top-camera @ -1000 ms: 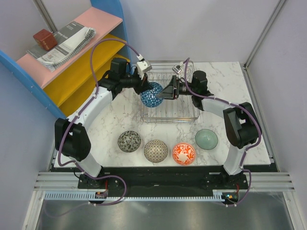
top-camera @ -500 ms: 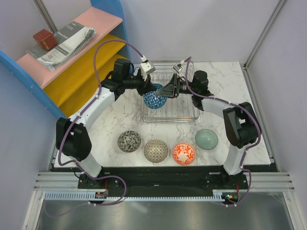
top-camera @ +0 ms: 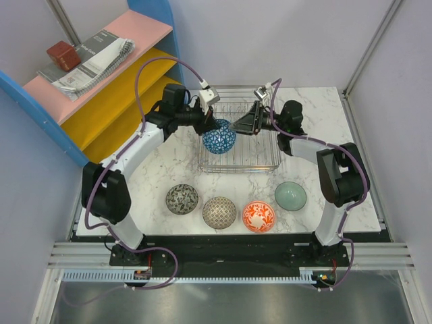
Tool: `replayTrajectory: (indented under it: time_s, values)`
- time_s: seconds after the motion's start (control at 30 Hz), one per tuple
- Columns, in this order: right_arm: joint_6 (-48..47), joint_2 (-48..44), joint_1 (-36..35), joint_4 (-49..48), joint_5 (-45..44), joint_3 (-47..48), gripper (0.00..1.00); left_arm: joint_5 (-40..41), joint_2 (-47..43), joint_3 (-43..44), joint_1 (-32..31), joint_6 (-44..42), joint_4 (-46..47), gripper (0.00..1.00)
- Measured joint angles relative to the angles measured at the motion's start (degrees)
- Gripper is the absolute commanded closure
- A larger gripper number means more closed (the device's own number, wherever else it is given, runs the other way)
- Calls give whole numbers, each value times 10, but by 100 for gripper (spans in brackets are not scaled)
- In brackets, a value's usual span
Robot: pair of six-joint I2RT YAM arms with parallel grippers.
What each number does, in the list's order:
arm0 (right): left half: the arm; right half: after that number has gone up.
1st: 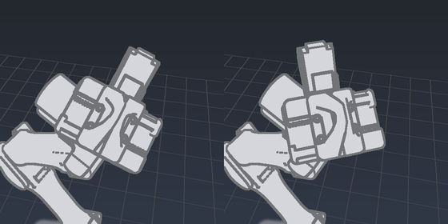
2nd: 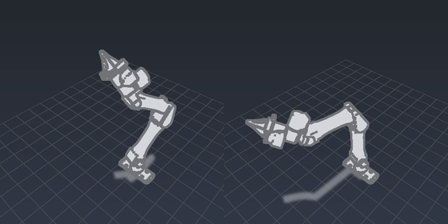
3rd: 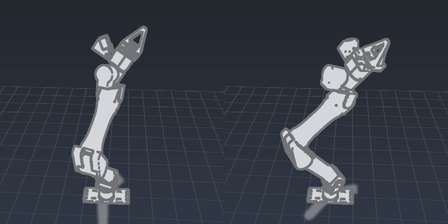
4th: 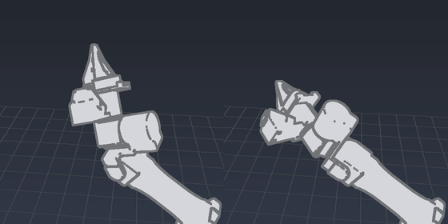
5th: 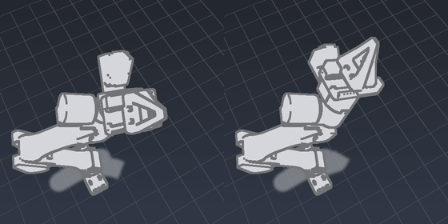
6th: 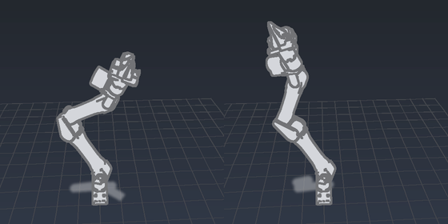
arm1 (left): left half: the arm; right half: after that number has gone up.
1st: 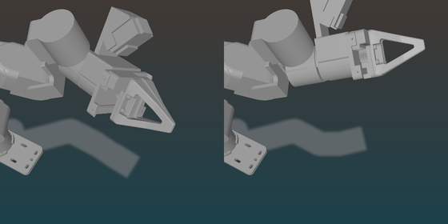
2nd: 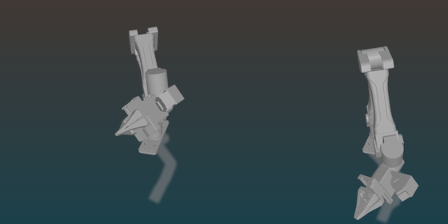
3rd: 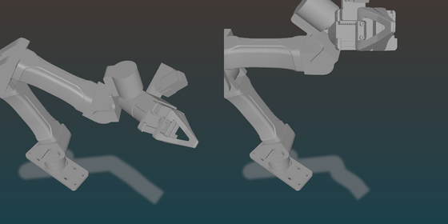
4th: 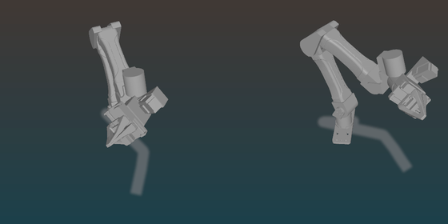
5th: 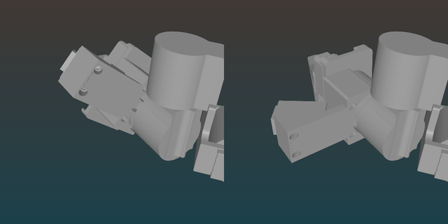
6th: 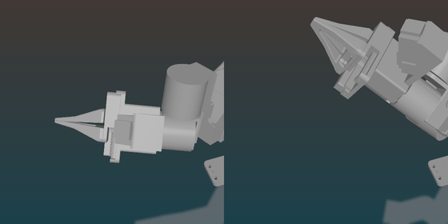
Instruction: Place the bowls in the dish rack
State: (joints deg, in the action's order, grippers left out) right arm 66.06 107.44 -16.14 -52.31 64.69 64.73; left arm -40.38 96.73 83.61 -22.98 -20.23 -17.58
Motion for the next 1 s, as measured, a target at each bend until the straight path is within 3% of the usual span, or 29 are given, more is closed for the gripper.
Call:
replayTrajectory:
  time_s: [1.0]
  values:
    - [-12, 20, -12, -9, 35, -12, 11, -17, 25, 43, 8, -4, -37, 98]
